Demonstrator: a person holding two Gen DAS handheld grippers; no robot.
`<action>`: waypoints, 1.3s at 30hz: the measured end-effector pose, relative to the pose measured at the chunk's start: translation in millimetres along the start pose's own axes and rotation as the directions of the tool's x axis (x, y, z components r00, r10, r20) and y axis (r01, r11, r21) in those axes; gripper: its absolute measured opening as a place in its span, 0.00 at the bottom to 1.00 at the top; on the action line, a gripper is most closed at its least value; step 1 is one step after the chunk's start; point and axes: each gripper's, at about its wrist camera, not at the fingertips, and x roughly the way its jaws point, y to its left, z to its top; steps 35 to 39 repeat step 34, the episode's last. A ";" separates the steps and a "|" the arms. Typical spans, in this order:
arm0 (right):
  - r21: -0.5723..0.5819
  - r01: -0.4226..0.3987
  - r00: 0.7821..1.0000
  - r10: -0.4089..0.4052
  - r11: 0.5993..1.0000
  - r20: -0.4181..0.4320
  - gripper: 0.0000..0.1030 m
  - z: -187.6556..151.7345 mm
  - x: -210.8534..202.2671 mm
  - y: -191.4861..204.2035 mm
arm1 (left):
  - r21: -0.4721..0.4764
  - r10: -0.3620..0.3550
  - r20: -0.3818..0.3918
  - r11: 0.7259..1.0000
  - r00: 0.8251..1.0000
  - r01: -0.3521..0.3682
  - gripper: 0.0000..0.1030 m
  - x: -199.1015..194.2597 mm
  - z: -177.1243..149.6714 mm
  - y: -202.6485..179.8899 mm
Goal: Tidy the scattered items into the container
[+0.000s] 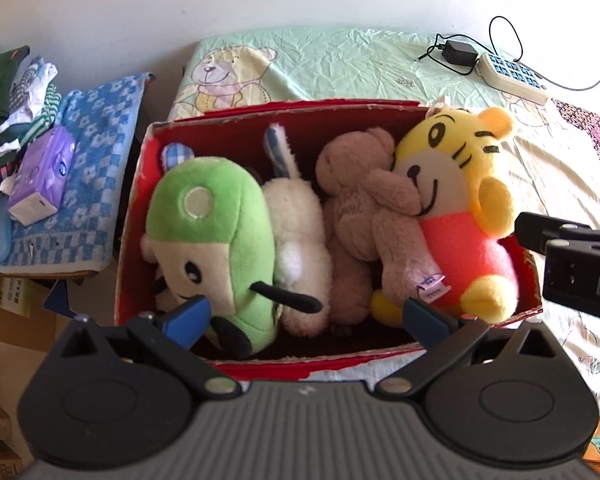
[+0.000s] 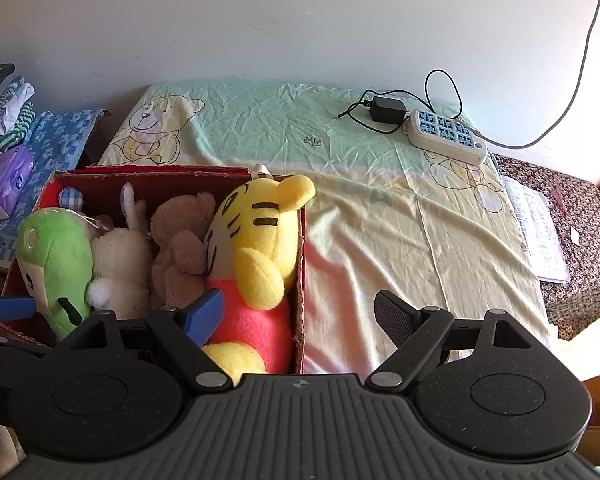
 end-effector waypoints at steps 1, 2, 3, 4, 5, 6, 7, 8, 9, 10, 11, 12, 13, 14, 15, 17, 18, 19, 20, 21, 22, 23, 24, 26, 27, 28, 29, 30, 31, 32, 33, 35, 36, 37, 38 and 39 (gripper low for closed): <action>0.001 0.000 1.000 0.000 1.000 -0.001 0.82 0.0 0.0 -1.0 | 0.001 -0.001 0.001 1.000 1.000 0.001 0.99 0.2 -0.1 -0.9; 0.003 0.000 1.000 0.000 1.000 -0.002 0.82 -0.1 0.4 -1.8 | 0.001 -0.001 0.001 1.000 1.000 0.001 0.99 0.7 0.0 -1.9; 0.004 -0.001 1.000 0.001 1.000 -0.005 0.82 -0.2 0.9 -2.4 | 0.002 0.001 0.001 1.000 1.000 -0.001 0.99 1.2 0.1 -2.7; 0.005 -0.002 1.000 0.002 1.000 -0.008 0.82 -0.4 1.5 -2.7 | 0.002 0.007 0.002 1.000 1.000 -0.007 0.99 1.9 0.2 -3.0; 0.006 -0.005 1.000 0.005 1.000 -0.010 0.82 -0.6 2.2 -2.8 | 0.000 0.011 0.003 1.000 1.000 -0.011 0.99 2.6 0.4 -2.9; 0.006 -0.007 1.000 0.007 1.000 -0.011 0.82 -0.8 2.8 -2.6 | -0.003 0.012 0.002 1.000 1.000 -0.012 0.99 3.4 0.7 -2.3; 0.006 -0.008 1.000 0.008 1.000 -0.013 0.82 -1.0 3.5 -2.4 | -0.005 0.012 0.000 1.000 1.000 -0.012 0.99 3.9 0.9 -1.7; 0.006 -0.009 1.000 0.009 1.000 -0.015 0.82 -1.0 4.3 -2.3 | -0.006 0.013 -0.001 1.000 1.000 -0.013 0.99 4.3 1.2 -1.4; 0.006 -0.012 1.000 0.012 1.000 -0.017 0.82 -0.8 5.1 -2.4 | -0.007 0.015 0.000 1.000 1.000 -0.015 0.99 4.5 1.5 -1.3; 0.006 -0.015 1.000 0.015 1.000 -0.020 0.82 -0.7 5.8 -2.2 | -0.008 0.016 0.002 1.000 1.000 -0.016 0.99 4.6 1.6 -1.2; 0.005 -0.018 1.000 0.018 1.000 -0.022 0.82 -0.7 6.6 -1.8 | -0.008 0.016 0.003 1.000 1.000 -0.016 0.99 4.7 1.6 -1.1; 0.004 -0.020 1.000 0.020 1.000 -0.024 0.82 -0.4 7.4 -1.3 | -0.008 0.018 0.003 1.000 1.000 -0.018 0.99 5.0 1.5 -0.9; 0.004 -0.022 0.999 0.022 1.000 -0.025 0.82 -0.2 8.2 -0.9 | -0.008 0.019 0.004 1.000 1.000 -0.019 0.99 5.1 1.3 -0.7; 0.004 -0.025 0.999 0.025 1.000 -0.028 0.82 0.2 9.0 -0.7 | -0.008 0.020 0.005 1.000 1.000 -0.020 0.99 5.1 1.4 -0.7; 0.005 -0.029 0.999 0.029 1.000 -0.029 0.82 0.6 9.5 -0.5 | -0.007 0.021 0.006 1.000 1.000 -0.021 0.99 5.3 1.6 -0.5; 0.006 -0.034 0.999 0.034 0.999 -0.028 0.82 1.8 9.6 0.4 | -0.006 0.026 0.013 1.000 1.000 -0.026 0.99 5.4 2.0 0.2; 0.002 -0.035 0.999 0.036 0.999 -0.027 0.82 2.5 9.4 1.4 | -0.006 0.025 0.014 1.000 1.000 -0.025 0.99 5.6 2.1 0.7; -0.003 -0.036 0.999 0.036 0.999 -0.026 0.82 3.2 9.5 2.5 | -0.007 0.023 0.013 1.000 1.000 -0.023 0.99 5.7 2.5 1.7; -0.010 -0.036 0.999 0.035 0.999 -0.025 0.82 3.8 9.7 3.7 | -0.009 0.022 0.013 1.000 1.000 -0.022 0.99 5.3 2.7 2.7; -0.015 -0.035 0.999 0.035 0.999 -0.025 0.82 4.5 10.1 4.6 | -0.012 0.026 0.015 1.000 1.000 -0.026 0.99 5.0 2.9 3.4; -0.020 -0.036 0.999 0.035 0.999 -0.025 0.82 5.0 10.2 5.4 | -0.013 0.034 0.020 0.999 0.999 -0.034 0.99 4.7 3.0 3.9; -0.022 -0.037 0.999 0.037 0.999 -0.025 0.82 5.6 10.3 6.0 | -0.013 0.040 0.025 0.999 0.999 -0.040 0.98 4.0 3.0 4.6; -0.023 -0.038 0.999 0.037 0.999 -0.024 0.82 6.1 10.6 6.2 | -0.015 0.043 0.029 0.999 0.999 -0.042 0.97 3.6 3.1 5.3; -0.020 -0.038 0.999 0.038 0.999 -0.025 0.82 6.5 11.1 6.0 | -0.020 0.039 0.032 0.999 0.999 -0.038 0.97 3.5 3.6 6.8; -0.021 -0.039 0.999 0.038 0.999 -0.027 0.82 6.5 11.3 6.1 | -0.022 0.040 0.035 0.999 0.999 -0.040 0.96 3.2 3.5 7.3; -0.022 -0.039 0.999 0.038 0.999 -0.027 0.82 6.5 11.3 6.2 | -0.021 0.043 0.040 0.999 0.998 -0.042 0.95 3.0 3.3 7.3; -0.023 -0.038 0.999 0.038 0.999 -0.027 0.82 6.4 11.2 6.7 | -0.019 0.043 0.042 0.999 0.998 -0.042 0.95 3.0 3.3 7.3; -0.024 -0.038 0.999 0.038 0.999 -0.026 0.82 6.4 11.1 7.0 | -0.019 0.042 0.041 0.999 0.998 -0.042 0.95 3.2 3.3 7.4; -0.024 -0.039 0.999 0.038 0.999 -0.026 0.82 6.4 11.0 7.3 | -0.020 0.044 0.043 0.999 0.998 -0.044 0.94 3.1 3.1 7.3; -0.023 -0.040 0.999 0.039 0.999 -0.025 0.82 6.4 11.2 7.7 | -0.020 0.047 0.047 0.999 0.998 -0.046 0.94 2.8 3.0 7.1; -0.022 -0.040 0.999 0.039 0.999 -0.024 0.82 6.5 11.2 8.0 | -0.020 0.048 0.051 0.999 0.998 -0.047 0.94 2.3 2.6 6.7; -0.020 -0.041 0.999 0.041 0.999 -0.024 0.82 6.7 11.5 8.1 | -0.020 0.045 0.051 0.999 0.998 -0.044 0.94 2.2 2.5 6.4; -0.020 -0.041 0.999 0.041 0.999 -0.024 0.82 6.7 11.5 8.1 | -0.020 0.045 0.051 0.999 0.998 -0.044 0.94 2.2 2.5 6.4; -0.020 -0.041 0.999 0.041 0.999 -0.024 0.82 6.7 11.5 8.1 | -0.020 0.045 0.051 0.999 0.998 -0.044 0.94 2.2 2.5 6.4; -0.020 -0.041 0.999 0.041 0.999 -0.024 0.82 6.7 11.5 8.1 | -0.020 0.045 0.051 0.999 0.998 -0.044 0.94 2.2 2.5 6.4; -0.020 -0.041 0.999 0.041 0.999 -0.024 0.82 6.7 11.5 8.1 | -0.020 0.045 0.051 0.999 0.998 -0.044 0.94 2.2 2.5 6.4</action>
